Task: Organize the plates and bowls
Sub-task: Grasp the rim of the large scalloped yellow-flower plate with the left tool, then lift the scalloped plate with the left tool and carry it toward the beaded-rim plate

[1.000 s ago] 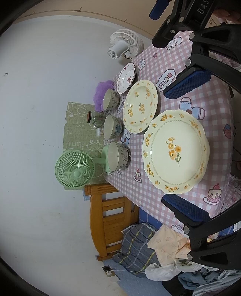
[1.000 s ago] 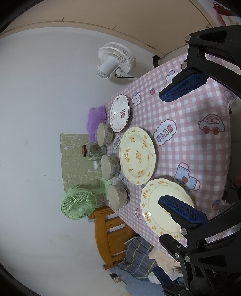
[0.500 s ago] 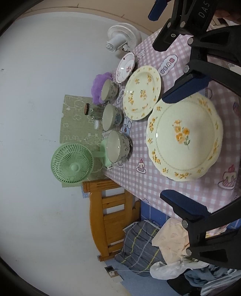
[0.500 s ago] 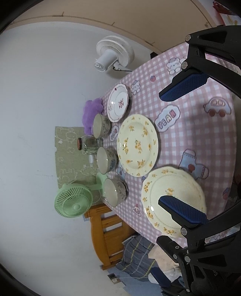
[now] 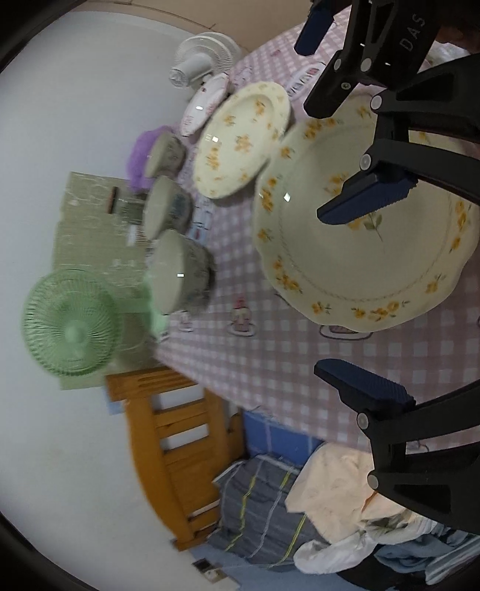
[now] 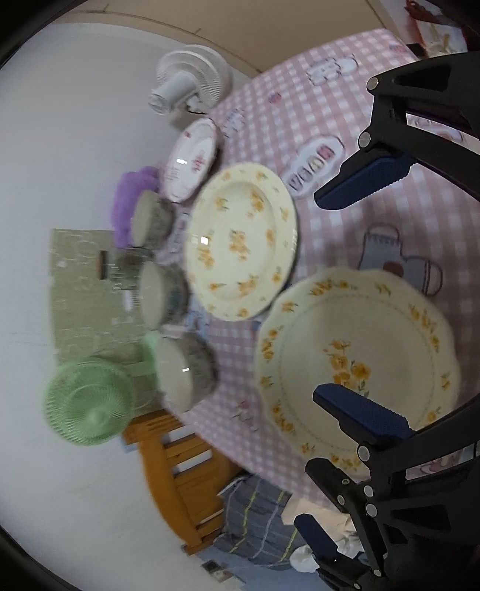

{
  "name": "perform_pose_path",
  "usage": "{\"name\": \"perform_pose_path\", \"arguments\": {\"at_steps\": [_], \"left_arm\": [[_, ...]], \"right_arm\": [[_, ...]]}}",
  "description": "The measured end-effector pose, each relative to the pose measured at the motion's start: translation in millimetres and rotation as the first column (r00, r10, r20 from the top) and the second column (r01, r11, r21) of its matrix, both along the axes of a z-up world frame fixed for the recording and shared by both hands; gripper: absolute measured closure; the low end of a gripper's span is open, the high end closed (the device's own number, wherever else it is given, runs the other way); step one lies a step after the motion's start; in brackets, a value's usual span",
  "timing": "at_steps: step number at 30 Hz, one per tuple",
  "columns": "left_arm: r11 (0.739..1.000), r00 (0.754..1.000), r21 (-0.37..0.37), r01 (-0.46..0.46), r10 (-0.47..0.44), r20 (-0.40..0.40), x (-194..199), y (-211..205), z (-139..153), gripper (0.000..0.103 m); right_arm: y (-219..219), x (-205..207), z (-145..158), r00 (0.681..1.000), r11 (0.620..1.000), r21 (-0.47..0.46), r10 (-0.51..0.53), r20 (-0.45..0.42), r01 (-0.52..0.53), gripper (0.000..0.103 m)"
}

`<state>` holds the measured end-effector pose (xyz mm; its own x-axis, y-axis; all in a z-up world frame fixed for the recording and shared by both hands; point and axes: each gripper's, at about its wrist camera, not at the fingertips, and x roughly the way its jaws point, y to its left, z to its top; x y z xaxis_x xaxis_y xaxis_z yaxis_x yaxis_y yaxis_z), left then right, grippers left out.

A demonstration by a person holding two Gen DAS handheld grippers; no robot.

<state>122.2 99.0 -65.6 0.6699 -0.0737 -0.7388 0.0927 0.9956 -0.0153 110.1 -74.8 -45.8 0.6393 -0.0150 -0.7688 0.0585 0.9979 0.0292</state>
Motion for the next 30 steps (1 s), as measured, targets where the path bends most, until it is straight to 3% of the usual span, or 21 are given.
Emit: {"name": "perform_pose_path", "arguments": {"at_steps": [7, 12, 16, 23, 30], "left_arm": [[1.0, 0.995, 0.022, 0.014, -0.012, -0.096, 25, 7, -33, 0.032], [0.999, 0.987, -0.008, 0.053, -0.054, -0.151, 41, 9, -50, 0.038], [0.996, 0.976, -0.042, 0.079, -0.086, -0.199, 50, 11, -56, 0.043], [0.987, 0.962, -0.084, 0.14, -0.156, -0.223, 57, 7, -60, 0.048], [0.979, 0.953, -0.089, 0.181, -0.197, -0.232, 59, 2, -60, 0.046]], "right_arm": [[11, 26, -41, 0.99, 0.999, -0.018, -0.047, -0.137, 0.045, 0.013], [7, 36, -60, 0.976, 0.995, -0.025, -0.095, -0.195, 0.092, 0.013], [6, 43, -70, 0.965, 0.994, -0.029, -0.109, -0.237, 0.105, 0.021], [8, 49, -76, 0.962, 0.994, -0.022, -0.112, -0.248, 0.11, 0.026], [9, 50, -76, 0.962, 0.993, -0.028, -0.119, -0.247, 0.116, 0.026]]}}
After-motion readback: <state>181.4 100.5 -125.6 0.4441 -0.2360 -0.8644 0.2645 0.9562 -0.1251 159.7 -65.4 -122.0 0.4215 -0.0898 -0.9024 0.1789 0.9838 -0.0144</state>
